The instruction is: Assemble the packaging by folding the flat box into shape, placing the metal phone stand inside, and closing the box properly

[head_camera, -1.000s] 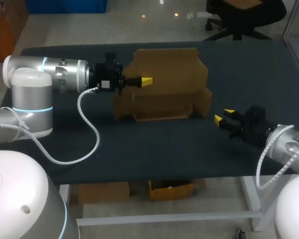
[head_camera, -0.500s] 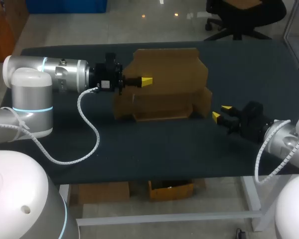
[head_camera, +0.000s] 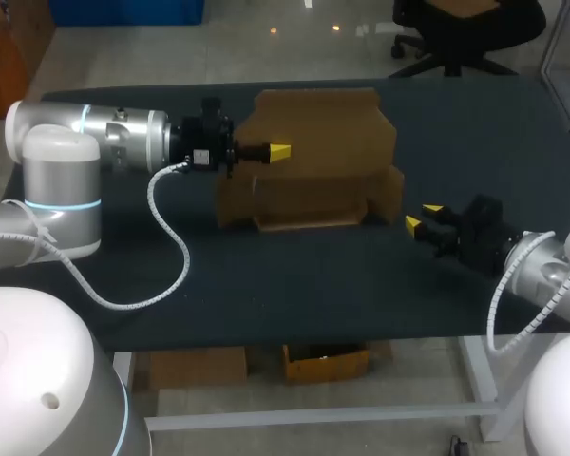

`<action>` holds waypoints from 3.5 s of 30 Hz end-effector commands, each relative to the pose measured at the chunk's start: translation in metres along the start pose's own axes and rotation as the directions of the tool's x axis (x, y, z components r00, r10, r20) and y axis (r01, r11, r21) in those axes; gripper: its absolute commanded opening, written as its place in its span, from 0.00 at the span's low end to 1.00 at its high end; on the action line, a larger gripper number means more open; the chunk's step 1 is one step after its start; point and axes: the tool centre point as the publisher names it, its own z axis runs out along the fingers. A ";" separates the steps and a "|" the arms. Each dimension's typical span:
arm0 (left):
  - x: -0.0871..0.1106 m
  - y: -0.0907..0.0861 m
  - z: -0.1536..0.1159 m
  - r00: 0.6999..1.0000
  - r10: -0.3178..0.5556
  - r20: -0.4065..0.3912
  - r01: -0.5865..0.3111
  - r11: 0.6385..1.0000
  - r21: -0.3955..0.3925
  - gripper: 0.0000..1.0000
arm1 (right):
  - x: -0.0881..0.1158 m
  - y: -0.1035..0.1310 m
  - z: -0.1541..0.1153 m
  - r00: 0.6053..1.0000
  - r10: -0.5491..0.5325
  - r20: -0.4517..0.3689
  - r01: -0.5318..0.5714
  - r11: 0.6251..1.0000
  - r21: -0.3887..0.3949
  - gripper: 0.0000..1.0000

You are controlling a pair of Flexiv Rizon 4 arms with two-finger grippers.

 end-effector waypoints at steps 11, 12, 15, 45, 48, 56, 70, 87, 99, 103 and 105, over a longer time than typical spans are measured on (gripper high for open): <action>-0.005 0.007 -0.004 1.000 -0.014 0.000 0.014 1.000 0.009 0.00 | 0.000 -0.002 0.002 1.000 0.001 0.001 -0.001 1.000 0.002 0.45; -0.004 0.007 -0.004 1.000 -0.014 0.000 0.014 1.000 0.010 0.00 | 0.000 -0.002 0.002 1.000 0.001 0.001 -0.001 1.000 0.003 0.45; -0.002 0.007 -0.004 1.000 -0.012 -0.002 0.012 1.000 0.012 0.00 | 0.001 -0.002 0.002 1.000 0.000 0.002 0.000 1.000 0.003 0.45; 0.000 0.007 -0.005 1.000 -0.009 -0.002 0.009 1.000 0.011 0.00 | -0.005 0.014 0.046 0.998 -0.046 -0.046 0.047 0.998 0.037 0.45; 0.000 0.007 -0.005 1.000 -0.009 -0.002 0.009 1.000 0.011 0.00 | -0.006 0.015 0.049 0.998 -0.046 -0.049 0.048 0.998 0.039 0.45; 0.000 0.007 -0.005 1.000 -0.009 -0.002 0.009 1.000 0.011 0.00 | -0.008 0.014 0.057 0.998 -0.040 -0.055 0.043 0.998 0.050 0.39; 0.000 0.007 -0.005 1.000 -0.009 -0.002 0.009 1.000 0.011 0.00 | -0.006 0.012 0.069 0.998 -0.025 -0.058 0.028 0.998 0.047 0.07; 0.000 0.007 -0.005 1.000 -0.009 -0.002 0.009 1.000 0.011 0.00 | 0.004 0.010 0.071 0.999 -0.013 -0.043 0.014 0.999 0.042 0.00; 0.000 0.007 -0.005 1.000 -0.009 -0.002 0.009 1.000 0.011 0.00 | 0.011 0.012 0.070 1.000 -0.014 -0.019 0.015 0.999 0.044 0.00; 0.000 0.007 -0.005 1.000 -0.009 -0.002 0.009 1.000 0.011 0.00 | 0.014 0.011 0.072 1.000 -0.019 0.002 0.019 0.998 0.056 0.00; 0.000 0.007 -0.005 1.000 -0.009 -0.002 0.009 1.000 0.011 0.00 | 0.015 0.011 0.073 1.000 -0.020 0.011 0.020 0.998 0.060 0.01</action>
